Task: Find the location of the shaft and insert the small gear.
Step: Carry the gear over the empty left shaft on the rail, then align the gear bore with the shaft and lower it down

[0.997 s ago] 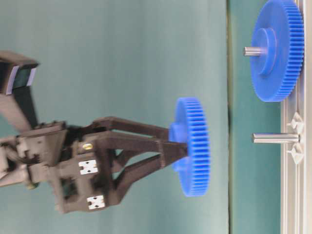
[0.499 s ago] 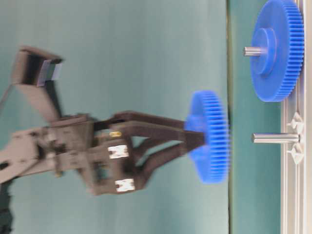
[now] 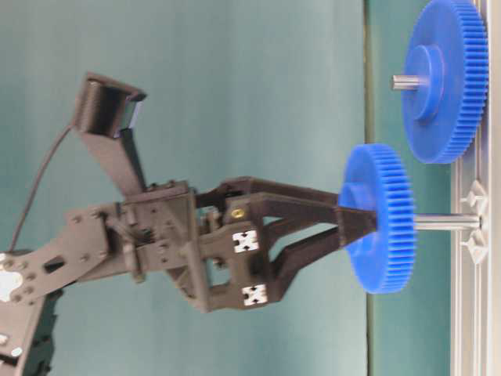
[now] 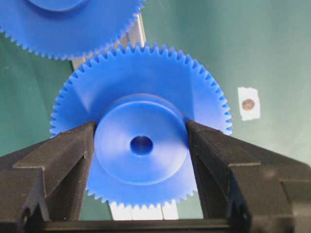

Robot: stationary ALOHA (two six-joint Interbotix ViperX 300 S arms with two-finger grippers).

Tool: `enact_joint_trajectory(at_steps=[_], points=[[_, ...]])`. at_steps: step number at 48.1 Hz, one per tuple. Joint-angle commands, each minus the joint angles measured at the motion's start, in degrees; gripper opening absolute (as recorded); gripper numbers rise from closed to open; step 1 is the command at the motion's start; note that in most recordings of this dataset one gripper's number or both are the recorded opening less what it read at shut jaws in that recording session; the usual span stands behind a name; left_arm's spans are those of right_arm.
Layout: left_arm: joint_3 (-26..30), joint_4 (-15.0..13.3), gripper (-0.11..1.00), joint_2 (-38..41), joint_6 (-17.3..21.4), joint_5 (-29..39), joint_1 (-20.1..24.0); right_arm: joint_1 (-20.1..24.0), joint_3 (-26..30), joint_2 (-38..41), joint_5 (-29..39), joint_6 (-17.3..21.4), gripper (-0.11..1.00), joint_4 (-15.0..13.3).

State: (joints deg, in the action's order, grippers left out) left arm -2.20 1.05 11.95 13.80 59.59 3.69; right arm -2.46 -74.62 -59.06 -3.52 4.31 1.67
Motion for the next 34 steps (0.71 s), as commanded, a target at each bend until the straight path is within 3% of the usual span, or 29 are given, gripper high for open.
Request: enact_joint_trajectory(at_steps=[1, 34], points=[[0.70, 0.09, 0.64, -0.79, -0.09, -0.35, 0.18, -0.18, 0.62, 0.35, -0.35, 0.62, 0.01, 0.09], [-4.13, 0.09, 0.64, -0.26, -0.09, -1.93, 2.02, -0.53, 0.62, 0.26, -0.35, 0.70, 0.01, 0.18]])
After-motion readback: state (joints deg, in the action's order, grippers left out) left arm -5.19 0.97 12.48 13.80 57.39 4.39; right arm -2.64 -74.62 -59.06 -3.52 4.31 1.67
